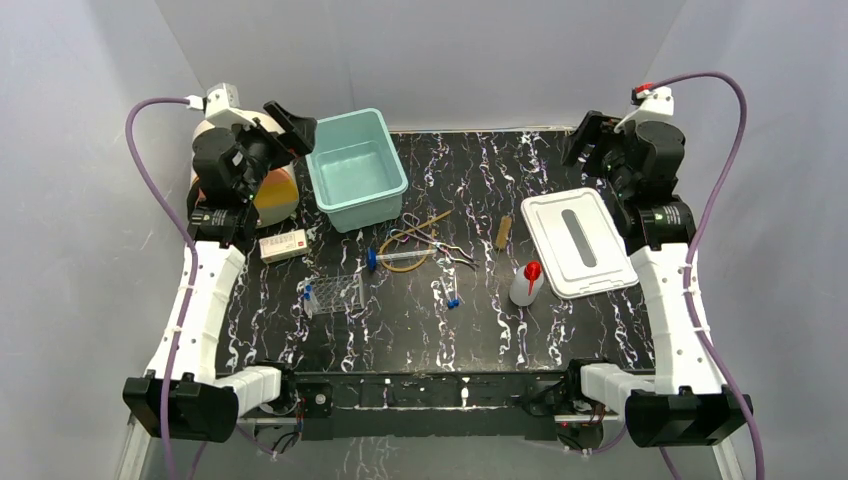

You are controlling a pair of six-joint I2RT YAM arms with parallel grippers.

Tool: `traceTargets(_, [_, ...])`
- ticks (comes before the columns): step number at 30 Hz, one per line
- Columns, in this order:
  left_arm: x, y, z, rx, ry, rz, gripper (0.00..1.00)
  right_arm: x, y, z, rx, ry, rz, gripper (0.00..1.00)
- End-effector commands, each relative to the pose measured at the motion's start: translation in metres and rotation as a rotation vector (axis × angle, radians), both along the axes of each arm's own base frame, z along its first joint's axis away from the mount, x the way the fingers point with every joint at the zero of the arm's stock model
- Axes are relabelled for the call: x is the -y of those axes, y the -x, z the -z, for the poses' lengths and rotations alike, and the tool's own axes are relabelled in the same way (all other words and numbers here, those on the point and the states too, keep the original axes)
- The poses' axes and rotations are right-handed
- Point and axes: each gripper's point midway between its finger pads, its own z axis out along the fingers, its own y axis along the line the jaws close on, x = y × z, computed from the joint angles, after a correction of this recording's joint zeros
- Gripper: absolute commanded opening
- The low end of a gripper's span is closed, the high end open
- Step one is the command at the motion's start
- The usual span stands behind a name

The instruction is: Organize the chemistry lab equipment

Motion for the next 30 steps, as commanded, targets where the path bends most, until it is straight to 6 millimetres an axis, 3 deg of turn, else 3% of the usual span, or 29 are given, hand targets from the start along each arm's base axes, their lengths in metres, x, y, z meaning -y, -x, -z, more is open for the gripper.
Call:
traceTargets(1, [0.011, 0.002, -0.007, 0.052, -0.023, 0.032, 0.98, -0.018, -0.007, -0.013, 0.017, -0.023, -0.101, 0.92])
traceTargets(3, [0.021, 0.002, 0.002, 0.032, -0.026, 0.055, 0.98, -0.030, -0.010, -0.008, -0.002, -0.042, -0.163, 0.96])
traceTargets(9, [0.090, 0.026, 0.013, 0.038, -0.129, 0.352, 0.98, -0.062, -0.007, 0.003, -0.027, -0.099, -0.342, 0.97])
traceTargets(13, [0.102, 0.040, 0.020, -0.010, -0.106, 0.425, 0.98, -0.082, 0.000, 0.011, -0.040, -0.069, -0.430, 0.99])
traceTargets(17, [0.103, 0.052, 0.041, -0.090, -0.037, 0.428, 0.98, -0.119, 0.010, 0.030, -0.090, -0.022, -0.559, 0.98])
traceTargets(21, [0.090, 0.065, 0.070, -0.183, 0.009, 0.353, 0.98, -0.162, 0.022, 0.065, -0.187, 0.065, -0.670, 0.95])
traceTargets(27, [0.062, 0.086, 0.119, -0.352, 0.061, 0.184, 0.98, -0.217, 0.050, 0.126, -0.310, 0.181, -0.797, 0.75])
traceTargets(30, [0.054, 0.090, 0.132, -0.401, 0.092, 0.123, 0.98, -0.232, 0.059, 0.158, -0.370, 0.227, -0.806, 0.69])
